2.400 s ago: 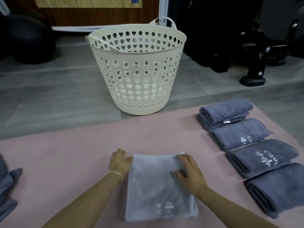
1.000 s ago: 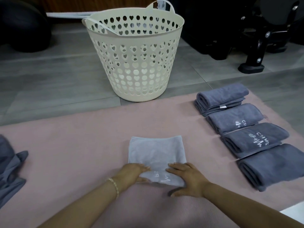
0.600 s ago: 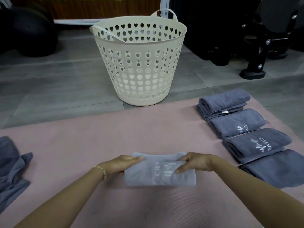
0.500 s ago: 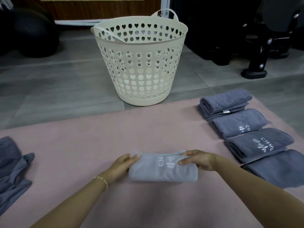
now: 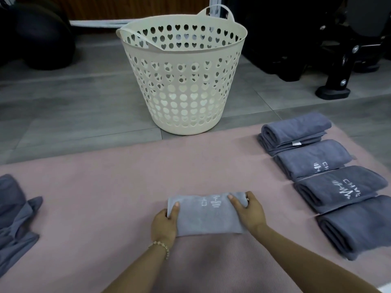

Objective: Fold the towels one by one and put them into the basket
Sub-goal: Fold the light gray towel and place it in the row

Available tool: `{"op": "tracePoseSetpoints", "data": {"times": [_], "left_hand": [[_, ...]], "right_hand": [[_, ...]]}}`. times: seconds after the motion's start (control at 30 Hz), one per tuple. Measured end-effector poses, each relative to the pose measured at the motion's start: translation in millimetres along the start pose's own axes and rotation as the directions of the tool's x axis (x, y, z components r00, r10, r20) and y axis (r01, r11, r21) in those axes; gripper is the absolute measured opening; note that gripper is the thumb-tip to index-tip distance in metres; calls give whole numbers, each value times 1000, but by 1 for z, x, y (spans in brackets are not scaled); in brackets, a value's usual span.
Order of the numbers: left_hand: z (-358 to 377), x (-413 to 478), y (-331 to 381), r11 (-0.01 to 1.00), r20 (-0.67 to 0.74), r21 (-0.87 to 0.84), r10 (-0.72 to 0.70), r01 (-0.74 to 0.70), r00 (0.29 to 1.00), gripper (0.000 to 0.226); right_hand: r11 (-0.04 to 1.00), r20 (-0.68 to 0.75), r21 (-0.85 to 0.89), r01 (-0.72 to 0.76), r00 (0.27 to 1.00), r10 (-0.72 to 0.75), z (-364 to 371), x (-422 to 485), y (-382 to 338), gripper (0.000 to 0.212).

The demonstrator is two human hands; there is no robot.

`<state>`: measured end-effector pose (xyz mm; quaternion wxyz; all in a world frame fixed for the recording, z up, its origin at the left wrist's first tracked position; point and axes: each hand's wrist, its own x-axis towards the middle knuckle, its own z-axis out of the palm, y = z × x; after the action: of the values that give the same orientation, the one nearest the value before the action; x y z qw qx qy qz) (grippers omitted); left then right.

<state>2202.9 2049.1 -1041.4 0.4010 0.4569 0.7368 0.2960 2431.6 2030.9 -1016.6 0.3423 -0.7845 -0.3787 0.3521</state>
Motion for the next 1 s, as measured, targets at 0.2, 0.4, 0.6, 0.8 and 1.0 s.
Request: {"op": "tracePoseSetpoints", "data": {"times": [0.2, 0.4, 0.6, 0.8, 1.0], "left_hand": [[11, -8, 0, 976, -145, -193, -134, 105, 980, 36], [11, -5, -1, 921, -136, -301, -297, 247, 945, 48], [21, -11, -4, 839, -159, -388, -468, 381, 869, 72], [45, -20, -13, 545, 294, -559, -575, 625, 764, 121], [39, -53, 22, 595, 367, -611, -373, 523, 852, 56]], "right_hand": [[970, 9, -234, -66, 998, 70, 10, 3, 8, 42], [795, 90, -518, 317, 944, -318, 4, 12, 2, 52], [536, 605, -581, 612, 766, -218, 27, 15, -29, 110], [523, 574, -699, 487, 819, 6, 31, 14, -48, 83], [924, 661, -347, 164, 742, 116, 29, -9, -38, 62]]}}
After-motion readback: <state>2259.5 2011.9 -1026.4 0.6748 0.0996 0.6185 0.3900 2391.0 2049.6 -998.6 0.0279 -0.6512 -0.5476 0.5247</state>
